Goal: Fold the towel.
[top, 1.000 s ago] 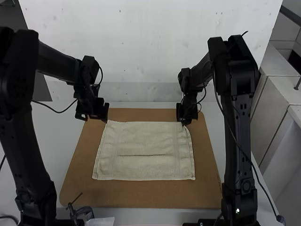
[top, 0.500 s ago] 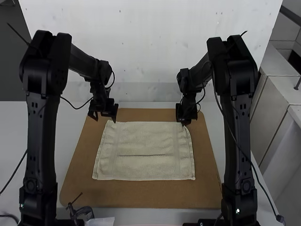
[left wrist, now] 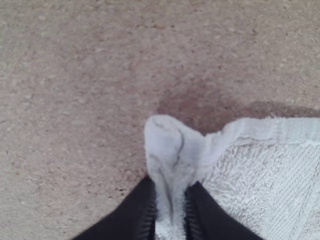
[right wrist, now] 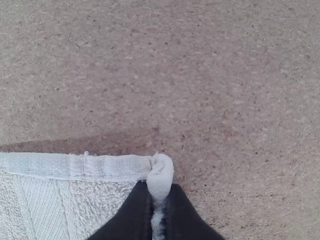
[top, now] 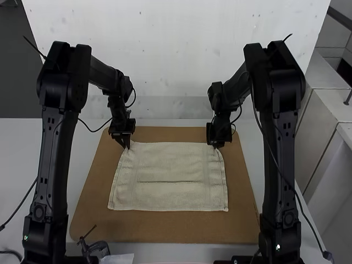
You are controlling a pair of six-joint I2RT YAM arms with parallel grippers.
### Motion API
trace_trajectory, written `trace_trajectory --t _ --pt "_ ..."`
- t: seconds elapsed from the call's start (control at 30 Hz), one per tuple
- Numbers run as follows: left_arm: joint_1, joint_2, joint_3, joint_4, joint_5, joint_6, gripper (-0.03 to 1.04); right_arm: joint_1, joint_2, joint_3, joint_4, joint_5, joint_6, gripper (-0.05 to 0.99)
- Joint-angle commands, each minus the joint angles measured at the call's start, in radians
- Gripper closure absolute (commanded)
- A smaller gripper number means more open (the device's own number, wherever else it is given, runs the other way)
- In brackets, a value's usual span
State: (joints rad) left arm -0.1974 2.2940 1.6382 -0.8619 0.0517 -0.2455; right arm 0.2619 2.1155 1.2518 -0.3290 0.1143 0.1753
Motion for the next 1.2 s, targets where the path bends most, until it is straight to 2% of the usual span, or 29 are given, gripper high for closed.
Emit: trace_trajectory --t 0.0,0.07,0.5,0.67,0.83,1.17 --pt "-0.011 0.045 0.025 -0.002 0.043 -0.017 0.92 0.008 -0.009 -0.060 -0.036 0.038 -0.005 0.92" --pt "-0.011 0.044 0.025 -0.002 0.043 -0.017 0.99 0.007 -0.011 -0.060 -0.035 0.038 -0.005 0.92" --pt "0.006 -0.110 0.049 -0.005 0.040 -0.023 0.99 -0.007 -0.081 0.005 0.036 0.058 0.004 0.92" --pt "0.013 -0.179 0.084 -0.005 0.027 -0.060 0.99 -0.013 -0.123 0.024 0.070 0.058 0.016 0.92" --pt "0.016 -0.238 0.092 -0.005 0.027 -0.075 0.99 -0.029 -0.186 0.037 0.117 0.056 0.027 0.92" --pt "0.006 -0.291 0.002 0.006 0.016 -0.089 0.99 -0.030 -0.284 0.052 0.091 0.054 0.020 0.92"
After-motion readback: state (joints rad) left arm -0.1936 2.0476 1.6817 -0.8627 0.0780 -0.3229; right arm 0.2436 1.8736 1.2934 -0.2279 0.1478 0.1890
